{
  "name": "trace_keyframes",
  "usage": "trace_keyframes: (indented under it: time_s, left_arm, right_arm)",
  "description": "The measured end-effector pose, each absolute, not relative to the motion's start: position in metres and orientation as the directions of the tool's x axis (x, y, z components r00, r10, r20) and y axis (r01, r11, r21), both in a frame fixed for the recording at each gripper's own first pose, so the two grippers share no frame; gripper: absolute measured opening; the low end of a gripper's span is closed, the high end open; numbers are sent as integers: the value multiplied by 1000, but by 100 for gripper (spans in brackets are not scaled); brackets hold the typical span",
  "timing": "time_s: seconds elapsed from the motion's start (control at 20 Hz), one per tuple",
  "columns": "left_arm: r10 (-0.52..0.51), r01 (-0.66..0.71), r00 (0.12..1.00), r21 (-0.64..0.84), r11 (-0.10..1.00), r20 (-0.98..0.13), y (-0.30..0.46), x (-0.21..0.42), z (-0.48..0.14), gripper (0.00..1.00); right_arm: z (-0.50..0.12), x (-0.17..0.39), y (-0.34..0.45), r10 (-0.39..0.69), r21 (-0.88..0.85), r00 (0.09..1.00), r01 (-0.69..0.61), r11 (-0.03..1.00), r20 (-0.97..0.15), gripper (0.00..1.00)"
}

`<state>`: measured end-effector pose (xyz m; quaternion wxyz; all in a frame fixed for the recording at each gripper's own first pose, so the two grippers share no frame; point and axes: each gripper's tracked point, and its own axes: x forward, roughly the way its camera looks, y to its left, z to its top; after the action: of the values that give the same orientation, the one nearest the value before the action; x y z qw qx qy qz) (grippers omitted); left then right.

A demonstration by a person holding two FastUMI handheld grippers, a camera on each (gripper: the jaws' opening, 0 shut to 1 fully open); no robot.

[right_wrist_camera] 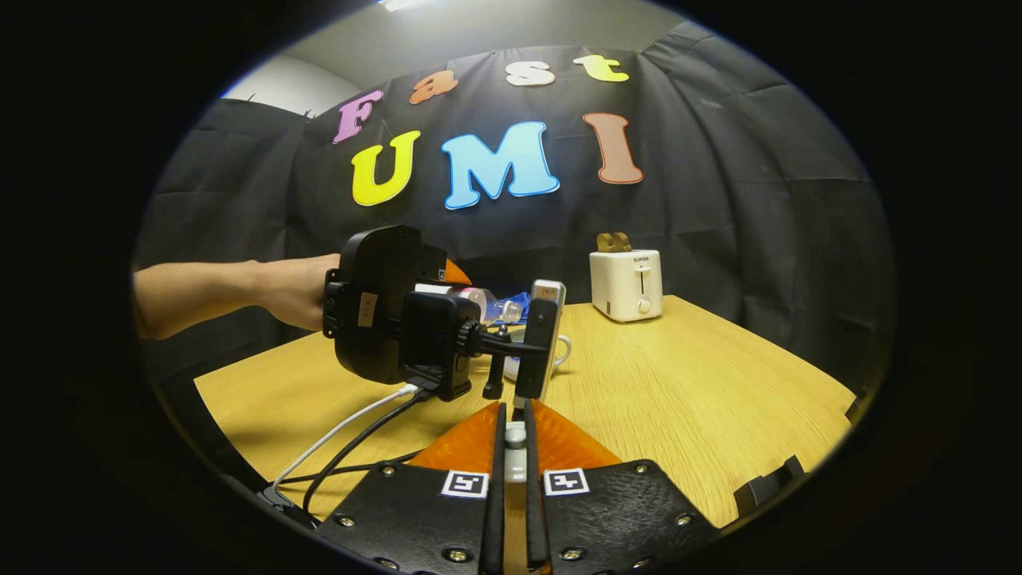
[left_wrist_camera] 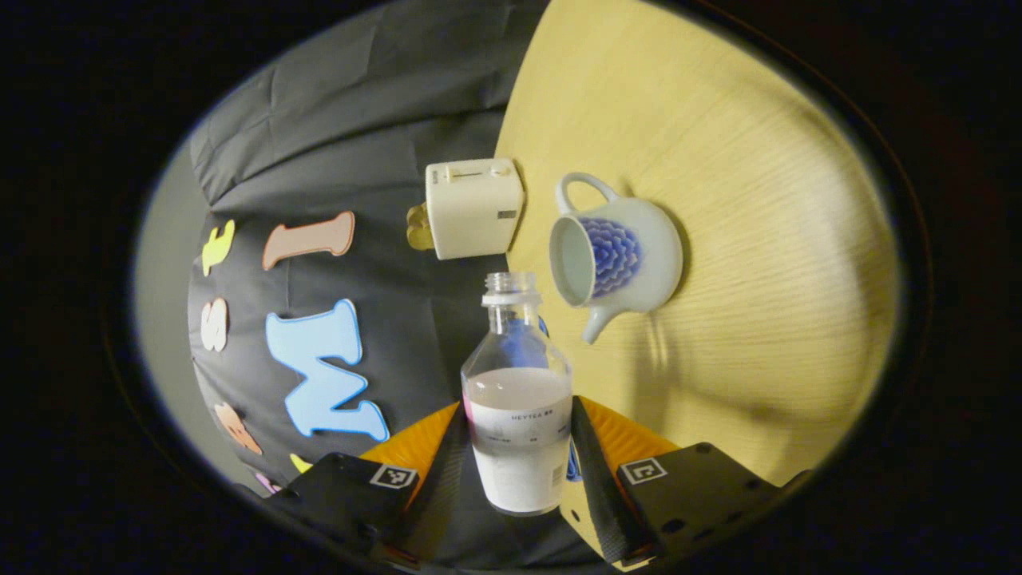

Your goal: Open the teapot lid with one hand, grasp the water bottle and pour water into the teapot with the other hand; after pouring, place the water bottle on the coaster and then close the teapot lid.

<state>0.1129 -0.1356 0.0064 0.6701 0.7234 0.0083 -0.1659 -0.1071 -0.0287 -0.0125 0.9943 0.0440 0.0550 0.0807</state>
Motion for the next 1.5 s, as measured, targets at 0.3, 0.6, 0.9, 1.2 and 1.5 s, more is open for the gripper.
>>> trace_keyframes:
  time_s: [0.3, 0.6, 0.9, 1.2, 1.5]
  left_arm:
    - [-196, 293, 946, 939, 181, -258, -96, 111, 2, 84]
    - [-193, 299, 954, 724, 622, -229, -33, 100, 19, 84]
    - [-227, 257, 964, 282, 924, -135, 22, 75, 36, 84]
    - [-193, 189, 981, -107, 976, -30, 52, 102, 34, 83]
    - [-155, 154, 988, -57, 986, -17, 44, 149, 25, 83]
  right_arm:
    - [25, -116, -19, 173, 51, 985, -173, 984, 1, 11]
    - [39, -105, -6, 204, 39, 979, -205, 978, 23, 11]
    - [43, -65, 10, 239, 42, 971, -240, 970, 22, 11]
    - [28, -25, 19, 259, 71, 966, -258, 964, -13, 11]
    - [19, -1, 23, 265, 61, 964, -263, 963, -22, 11]
